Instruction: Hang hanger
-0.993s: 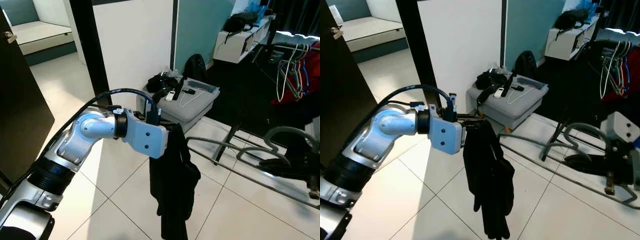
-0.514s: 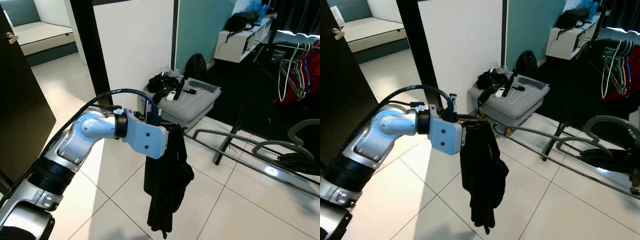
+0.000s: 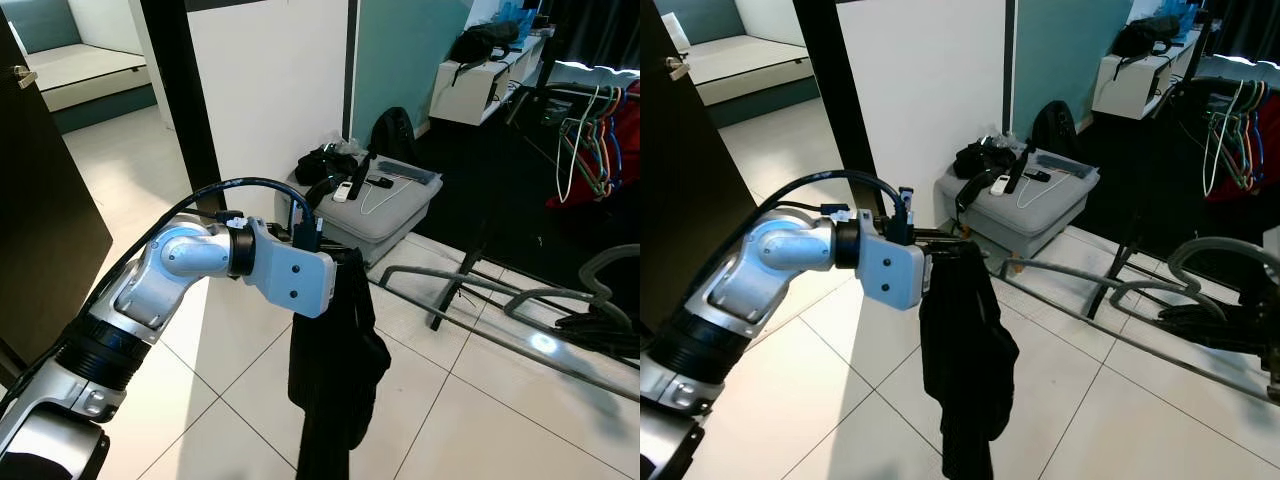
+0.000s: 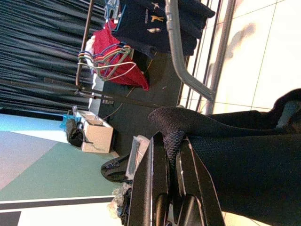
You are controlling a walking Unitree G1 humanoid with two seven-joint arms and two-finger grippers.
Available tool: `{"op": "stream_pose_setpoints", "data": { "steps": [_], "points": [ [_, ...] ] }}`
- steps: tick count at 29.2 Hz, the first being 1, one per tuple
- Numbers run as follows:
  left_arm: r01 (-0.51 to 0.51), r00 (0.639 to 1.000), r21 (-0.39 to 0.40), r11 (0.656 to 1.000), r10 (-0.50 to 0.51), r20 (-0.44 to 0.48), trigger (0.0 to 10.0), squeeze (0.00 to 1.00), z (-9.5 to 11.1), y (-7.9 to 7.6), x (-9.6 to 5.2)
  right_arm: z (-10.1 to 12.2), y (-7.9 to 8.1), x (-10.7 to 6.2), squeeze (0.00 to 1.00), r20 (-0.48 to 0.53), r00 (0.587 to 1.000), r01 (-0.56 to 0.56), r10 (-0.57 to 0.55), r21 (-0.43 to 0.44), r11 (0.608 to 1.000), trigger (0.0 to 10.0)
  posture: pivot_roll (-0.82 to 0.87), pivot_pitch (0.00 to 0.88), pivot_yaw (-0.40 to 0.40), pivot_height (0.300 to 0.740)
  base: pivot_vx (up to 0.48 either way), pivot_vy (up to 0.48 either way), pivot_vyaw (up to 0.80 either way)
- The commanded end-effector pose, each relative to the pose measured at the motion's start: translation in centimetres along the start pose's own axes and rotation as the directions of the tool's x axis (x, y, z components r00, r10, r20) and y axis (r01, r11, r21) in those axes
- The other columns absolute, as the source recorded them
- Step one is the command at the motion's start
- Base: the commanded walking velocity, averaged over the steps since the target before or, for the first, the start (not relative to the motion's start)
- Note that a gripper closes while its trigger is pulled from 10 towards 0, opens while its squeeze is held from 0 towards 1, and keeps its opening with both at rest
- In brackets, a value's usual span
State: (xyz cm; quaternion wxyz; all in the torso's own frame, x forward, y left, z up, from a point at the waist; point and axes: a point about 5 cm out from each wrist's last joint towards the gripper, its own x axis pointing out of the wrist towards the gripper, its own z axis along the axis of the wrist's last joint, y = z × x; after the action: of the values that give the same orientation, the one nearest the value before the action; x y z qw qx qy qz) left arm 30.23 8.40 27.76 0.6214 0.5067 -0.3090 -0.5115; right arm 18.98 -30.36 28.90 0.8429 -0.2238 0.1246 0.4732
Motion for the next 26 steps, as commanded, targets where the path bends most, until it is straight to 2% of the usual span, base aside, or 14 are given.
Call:
{"op": "stream_pose_setpoints", "data": {
  "steps": [1, 26],
  "points": [
    [0.005, 1.0, 0.024, 1.0, -0.005, 0.011, 10.0, 0.0, 0.2, 0.4, 0.0, 0.6, 0.2, -0.1, 0.0, 0.01, 1.0, -0.016, 0.016, -0.017, 1.0, 10.0, -0.07, 0.049, 0.054, 0.74, 0.0, 0.0, 0.0],
    [0.008, 0.999, 0.025, 1.0, -0.007, -0.04, 10.0, 0.0, -0.9, 0.4, -0.5, 0.9, 0.7, -0.4, 0.0, -0.006, 1.0, -0.019, 0.019, -0.019, 1.0, 10.0, -0.07, 0.049, 0.054, 0.74, 0.0, 0.0, 0.0]
  ]
}}
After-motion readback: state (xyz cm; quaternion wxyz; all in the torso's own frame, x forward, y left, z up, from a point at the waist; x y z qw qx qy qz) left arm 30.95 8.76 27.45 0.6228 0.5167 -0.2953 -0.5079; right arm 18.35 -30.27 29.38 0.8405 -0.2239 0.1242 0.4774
